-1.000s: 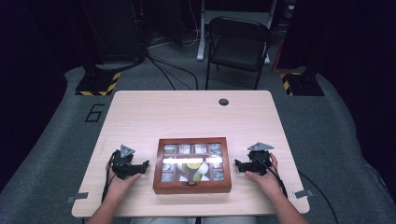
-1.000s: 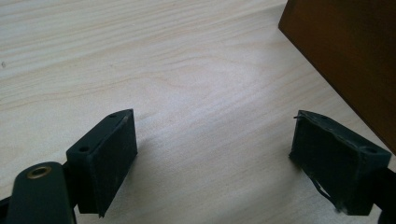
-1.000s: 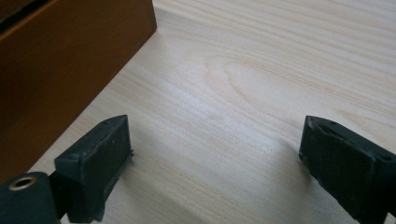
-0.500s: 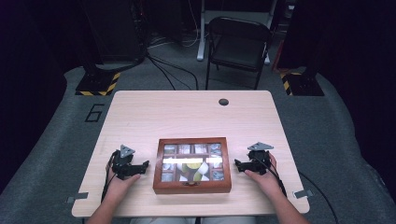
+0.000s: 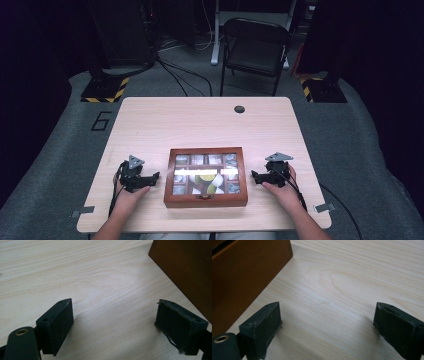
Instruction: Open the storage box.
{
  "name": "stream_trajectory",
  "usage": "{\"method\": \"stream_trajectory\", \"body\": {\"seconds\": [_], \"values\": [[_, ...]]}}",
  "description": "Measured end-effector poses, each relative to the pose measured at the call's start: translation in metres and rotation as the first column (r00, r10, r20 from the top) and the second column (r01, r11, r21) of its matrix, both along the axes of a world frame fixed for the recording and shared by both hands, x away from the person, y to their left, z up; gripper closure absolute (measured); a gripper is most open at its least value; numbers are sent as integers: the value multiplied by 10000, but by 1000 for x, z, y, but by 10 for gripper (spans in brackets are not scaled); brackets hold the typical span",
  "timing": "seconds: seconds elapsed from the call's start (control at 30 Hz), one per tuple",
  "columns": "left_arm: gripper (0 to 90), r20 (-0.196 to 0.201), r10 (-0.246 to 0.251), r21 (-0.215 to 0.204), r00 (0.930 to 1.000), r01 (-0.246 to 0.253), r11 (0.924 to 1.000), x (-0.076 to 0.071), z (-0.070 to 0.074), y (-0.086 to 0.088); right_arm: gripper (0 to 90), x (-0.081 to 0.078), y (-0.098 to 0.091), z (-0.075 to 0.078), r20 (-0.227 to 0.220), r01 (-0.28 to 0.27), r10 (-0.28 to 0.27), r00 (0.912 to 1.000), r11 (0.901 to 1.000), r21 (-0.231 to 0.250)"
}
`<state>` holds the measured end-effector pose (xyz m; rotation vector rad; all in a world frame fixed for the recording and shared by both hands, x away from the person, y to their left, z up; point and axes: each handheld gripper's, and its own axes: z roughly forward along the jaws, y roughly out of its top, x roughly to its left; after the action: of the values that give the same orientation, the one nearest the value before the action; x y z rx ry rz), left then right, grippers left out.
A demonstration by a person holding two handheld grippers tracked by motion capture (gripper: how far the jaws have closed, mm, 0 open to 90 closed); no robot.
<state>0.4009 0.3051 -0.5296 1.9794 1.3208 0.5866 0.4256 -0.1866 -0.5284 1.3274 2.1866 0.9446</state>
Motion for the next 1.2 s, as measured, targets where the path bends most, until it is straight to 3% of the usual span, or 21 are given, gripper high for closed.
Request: {"method": "stream_trajectory", "body": {"seconds": [0.17,0.27,0.3,0.5,0.6,0.83,0.97,1.1,1.2], "values": [[168,-146,-94,-94,9998,92,9999,-2,2,-1,164,-2,-2,1,86,171,-172,9998,9998,83],[302,-263,-302,-440,9992,290,9986,-4,6,-1,235,-3,-4,4,-23,191,-191,9998,9998,57],[313,-299,-329,-349,9990,319,9989,-4,7,-1,246,-3,-4,5,29,158,-158,9999,9999,69],[330,-288,-542,-58,9981,541,9985,-6,12,-6,269,-9,-1,17,358,182,-187,9992,9997,147],[336,-141,-560,-104,9983,558,9984,-7,16,-7,276,-13,0,20,366,94,-99,9993,9998,147],[359,-204,-288,-311,9994,281,9991,-9,18,-3,296,-19,1,27,279,-247,234,9993,9986,458],[369,-262,-83,-443,9996,71,9990,-10,20,0,304,-22,3,28,290,-384,375,9989,9988,297],[369,-76,-23,-534,10000,19,9986,-12,23,2,308,-23,3,29,332,-396,387,9987,9988,273],[370,-158,-34,-885,9999,20,9961,-13,26,2,310,-25,2,31,322,-460,452,9985,9986,244]]}}
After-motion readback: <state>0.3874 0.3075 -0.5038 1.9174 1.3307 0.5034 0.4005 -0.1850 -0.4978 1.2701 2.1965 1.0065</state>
